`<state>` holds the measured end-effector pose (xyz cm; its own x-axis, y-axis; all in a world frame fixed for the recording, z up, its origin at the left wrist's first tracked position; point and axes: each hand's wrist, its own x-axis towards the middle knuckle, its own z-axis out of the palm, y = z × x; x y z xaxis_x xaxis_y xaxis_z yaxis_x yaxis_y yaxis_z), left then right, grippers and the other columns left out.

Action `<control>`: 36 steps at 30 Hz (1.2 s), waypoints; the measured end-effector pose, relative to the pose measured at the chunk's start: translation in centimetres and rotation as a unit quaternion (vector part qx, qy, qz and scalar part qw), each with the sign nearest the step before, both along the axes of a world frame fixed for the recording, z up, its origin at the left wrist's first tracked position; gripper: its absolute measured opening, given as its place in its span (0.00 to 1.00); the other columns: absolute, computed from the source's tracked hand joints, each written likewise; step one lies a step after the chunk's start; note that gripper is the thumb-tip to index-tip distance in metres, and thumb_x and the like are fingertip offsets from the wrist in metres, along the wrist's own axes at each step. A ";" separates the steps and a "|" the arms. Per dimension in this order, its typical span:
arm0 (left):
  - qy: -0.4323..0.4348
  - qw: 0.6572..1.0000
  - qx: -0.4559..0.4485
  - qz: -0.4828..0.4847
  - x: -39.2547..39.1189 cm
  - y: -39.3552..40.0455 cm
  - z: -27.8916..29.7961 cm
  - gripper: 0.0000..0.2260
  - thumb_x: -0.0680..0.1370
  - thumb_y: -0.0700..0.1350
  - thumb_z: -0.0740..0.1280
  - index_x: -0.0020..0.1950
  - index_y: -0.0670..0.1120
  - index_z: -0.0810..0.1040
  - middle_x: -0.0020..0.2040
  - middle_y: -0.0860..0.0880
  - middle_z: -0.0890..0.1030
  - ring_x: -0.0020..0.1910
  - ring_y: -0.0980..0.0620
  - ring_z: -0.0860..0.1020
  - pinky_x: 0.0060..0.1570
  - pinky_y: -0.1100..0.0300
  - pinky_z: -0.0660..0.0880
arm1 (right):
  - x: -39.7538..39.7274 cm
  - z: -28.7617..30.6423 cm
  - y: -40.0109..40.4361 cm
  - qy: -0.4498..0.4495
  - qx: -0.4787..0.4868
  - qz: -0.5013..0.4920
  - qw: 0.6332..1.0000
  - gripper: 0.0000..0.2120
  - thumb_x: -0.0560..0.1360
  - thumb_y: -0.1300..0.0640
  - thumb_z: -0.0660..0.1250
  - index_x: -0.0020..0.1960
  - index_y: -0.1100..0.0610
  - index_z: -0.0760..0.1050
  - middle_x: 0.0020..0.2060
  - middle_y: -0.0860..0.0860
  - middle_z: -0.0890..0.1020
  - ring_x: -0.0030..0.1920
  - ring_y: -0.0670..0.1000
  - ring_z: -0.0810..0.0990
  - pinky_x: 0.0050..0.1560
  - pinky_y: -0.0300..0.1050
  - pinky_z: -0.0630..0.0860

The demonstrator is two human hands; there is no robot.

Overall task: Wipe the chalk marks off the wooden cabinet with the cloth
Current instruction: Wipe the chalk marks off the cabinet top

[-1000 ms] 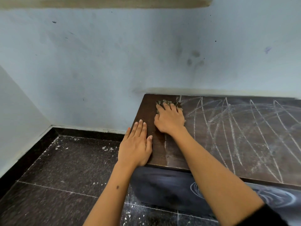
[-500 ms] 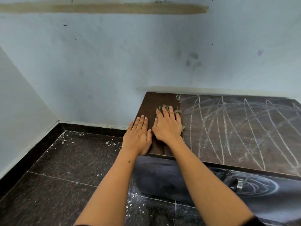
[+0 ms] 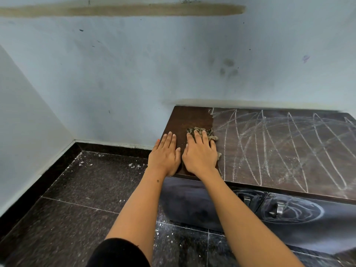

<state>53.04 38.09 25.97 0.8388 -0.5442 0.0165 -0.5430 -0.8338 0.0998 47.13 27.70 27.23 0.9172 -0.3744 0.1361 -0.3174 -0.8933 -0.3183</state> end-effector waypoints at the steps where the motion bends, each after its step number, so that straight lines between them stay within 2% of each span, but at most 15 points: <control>1: 0.002 1.000 0.000 0.000 0.0 0.0 0.1 0.24 0.83 0.50 0.44 0.78 0.43 0.45 0.78 0.47 0.45 0.77 0.52 0.43 0.74 0.56 0.40 | 0.0 0.0 0.0 0.003 -0.001 -0.001 1.000 0.23 0.81 0.50 0.49 0.76 0.52 0.56 0.76 0.52 0.56 0.76 0.54 0.48 0.74 0.55 0.49; 7: 0.006 1.000 -0.001 0.002 0.0 0.0 0.1 0.24 0.83 0.50 0.44 0.78 0.43 0.46 0.78 0.47 0.46 0.77 0.52 0.44 0.74 0.55 0.41 | -4.5 -1.9 2.1 -0.039 -0.029 -0.019 0.999 0.23 0.80 0.51 0.51 0.74 0.52 0.60 0.74 0.52 0.61 0.76 0.55 0.53 0.72 0.55 0.51; 13: 0.031 0.999 0.030 -0.003 0.2 -0.3 1.0 0.24 0.83 0.50 0.44 0.77 0.41 0.47 0.78 0.45 0.47 0.77 0.49 0.45 0.74 0.52 0.41 | -1.5 0.0 0.8 0.008 0.010 0.001 1.000 0.24 0.81 0.51 0.49 0.76 0.53 0.55 0.76 0.52 0.55 0.76 0.54 0.47 0.74 0.56 0.49; 15: 0.042 0.999 0.003 0.002 0.7 -0.8 1.9 0.24 0.83 0.51 0.45 0.77 0.41 0.51 0.78 0.44 0.50 0.77 0.48 0.47 0.74 0.52 0.42 | -1.8 0.0 0.9 0.009 0.006 0.003 1.000 0.24 0.81 0.51 0.50 0.76 0.53 0.55 0.76 0.52 0.55 0.76 0.55 0.47 0.74 0.55 0.48; 18: 0.048 0.998 -0.029 -0.001 1.3 -1.5 2.3 0.24 0.83 0.51 0.45 0.77 0.41 0.51 0.78 0.44 0.50 0.77 0.48 0.47 0.74 0.53 0.42 | -4.2 -1.0 1.8 -0.026 -0.022 -0.010 0.999 0.24 0.80 0.52 0.51 0.75 0.53 0.57 0.76 0.52 0.58 0.76 0.55 0.50 0.73 0.55 0.50; 21: 0.038 0.999 -0.006 -0.011 1.0 -1.8 1.0 0.25 0.83 0.51 0.45 0.77 0.41 0.48 0.78 0.44 0.48 0.77 0.48 0.46 0.74 0.53 0.43 | -6.4 -1.8 2.5 -0.046 -0.030 -0.012 0.998 0.23 0.80 0.52 0.51 0.74 0.53 0.60 0.75 0.52 0.61 0.76 0.54 0.52 0.73 0.55 0.52; 30: -0.004 1.000 -0.008 -0.006 0.9 -1.8 -0.1 0.24 0.83 0.51 0.45 0.78 0.43 0.48 0.78 0.45 0.48 0.77 0.49 0.46 0.74 0.55 0.42 | -1.5 0.2 0.3 0.011 0.008 0.001 1.000 0.23 0.81 0.51 0.48 0.76 0.53 0.55 0.76 0.52 0.55 0.76 0.54 0.47 0.74 0.55 0.48; 33: 0.000 1.000 -0.023 -0.001 0.9 -1.8 -0.1 0.24 0.83 0.51 0.45 0.78 0.43 0.48 0.78 0.45 0.48 0.77 0.49 0.46 0.74 0.55 0.42 | -3.9 -0.8 1.6 -0.020 -0.012 -0.020 1.000 0.23 0.81 0.53 0.50 0.74 0.54 0.59 0.75 0.53 0.60 0.76 0.54 0.51 0.73 0.55 0.51; 36: -0.002 1.000 -0.025 0.000 1.0 -1.8 -0.3 0.24 0.83 0.51 0.45 0.78 0.43 0.48 0.78 0.45 0.48 0.77 0.49 0.46 0.74 0.55 0.42 | -7.0 -1.7 3.2 -0.068 -0.030 -0.033 0.997 0.21 0.77 0.55 0.55 0.69 0.55 0.69 0.69 0.55 0.71 0.72 0.56 0.64 0.69 0.57 0.62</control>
<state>54.04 36.25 25.70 0.8382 -0.5433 0.0468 -0.5441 -0.8275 0.1386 40.12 30.94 25.58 0.8624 -0.4205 0.2818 -0.3331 -0.8906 -0.3096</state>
